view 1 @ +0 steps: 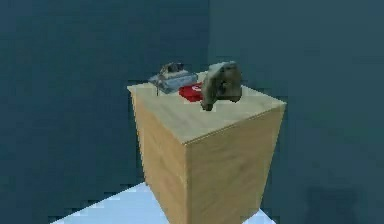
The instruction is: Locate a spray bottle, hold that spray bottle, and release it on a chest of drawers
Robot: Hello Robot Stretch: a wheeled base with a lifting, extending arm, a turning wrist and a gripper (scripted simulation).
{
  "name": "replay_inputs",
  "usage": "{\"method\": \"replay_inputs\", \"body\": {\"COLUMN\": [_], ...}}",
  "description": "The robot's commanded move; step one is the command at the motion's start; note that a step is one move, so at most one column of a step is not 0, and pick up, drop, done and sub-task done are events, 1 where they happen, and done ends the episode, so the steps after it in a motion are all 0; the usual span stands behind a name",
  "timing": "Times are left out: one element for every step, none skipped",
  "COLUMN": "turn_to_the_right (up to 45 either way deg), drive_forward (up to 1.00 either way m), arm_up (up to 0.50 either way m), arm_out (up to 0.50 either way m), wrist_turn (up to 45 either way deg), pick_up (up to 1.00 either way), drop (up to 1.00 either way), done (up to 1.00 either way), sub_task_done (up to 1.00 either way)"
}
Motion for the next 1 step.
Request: {"method": "replay_inputs", "body": {"turn_to_the_right": [-45.0], "drive_forward": [0.00], "arm_up": [0.00], "arm_out": [0.00], "wrist_turn": [0.0], "pick_up": [0.00], "drop": [0.00], "done": [0.00], "sub_task_done": [0.00]}}
